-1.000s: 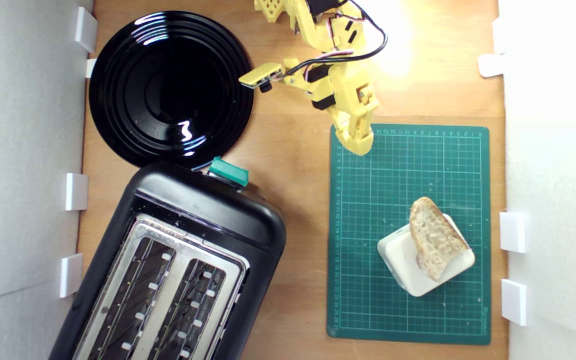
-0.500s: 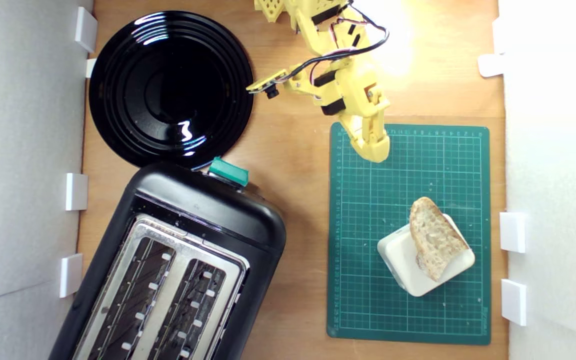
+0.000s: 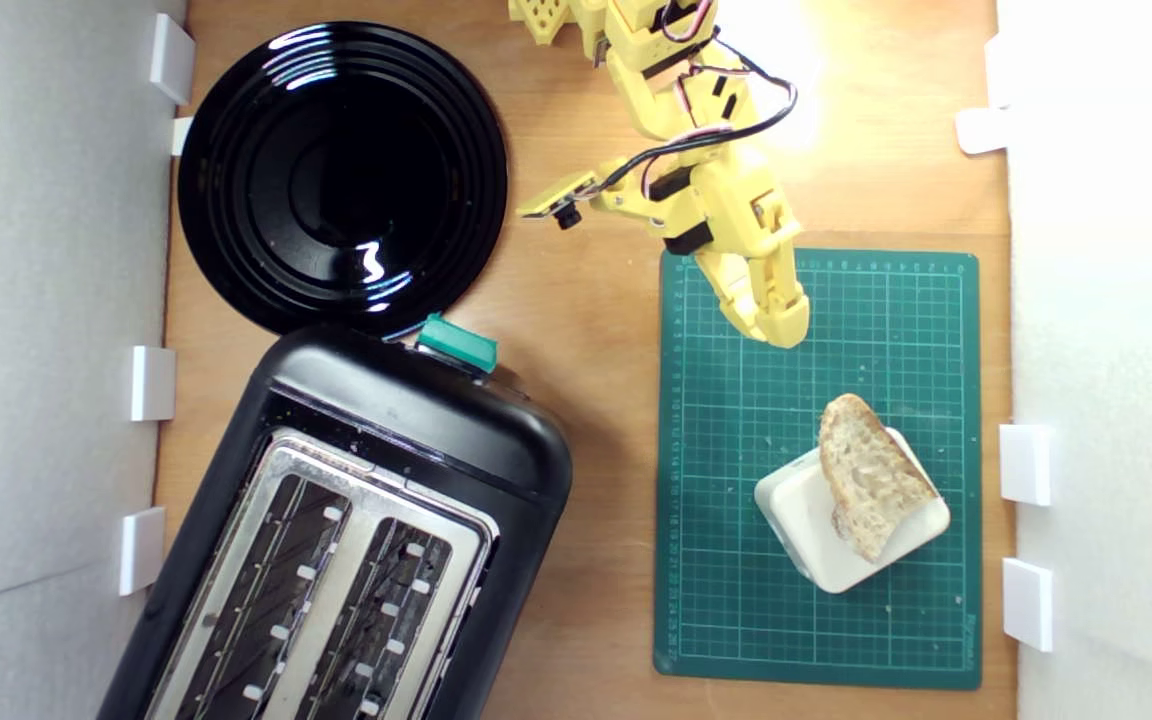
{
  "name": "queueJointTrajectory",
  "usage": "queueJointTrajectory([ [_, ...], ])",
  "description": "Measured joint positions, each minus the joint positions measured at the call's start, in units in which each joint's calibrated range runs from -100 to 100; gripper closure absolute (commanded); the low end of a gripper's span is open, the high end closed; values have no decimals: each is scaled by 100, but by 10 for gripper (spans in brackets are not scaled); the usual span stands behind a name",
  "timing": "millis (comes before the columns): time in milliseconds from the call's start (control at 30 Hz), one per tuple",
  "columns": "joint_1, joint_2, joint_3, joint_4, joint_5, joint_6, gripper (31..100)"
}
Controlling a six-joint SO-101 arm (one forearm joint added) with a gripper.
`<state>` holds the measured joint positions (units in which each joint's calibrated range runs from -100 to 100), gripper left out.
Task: Pick bread and place in toaster
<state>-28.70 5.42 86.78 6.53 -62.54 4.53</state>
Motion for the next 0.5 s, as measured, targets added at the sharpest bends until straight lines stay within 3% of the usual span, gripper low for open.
queueJointTrajectory([
  [233, 0, 17, -9, 18, 0, 0, 468],
  [500, 0, 25, -46, 27, 0, 0, 455],
])
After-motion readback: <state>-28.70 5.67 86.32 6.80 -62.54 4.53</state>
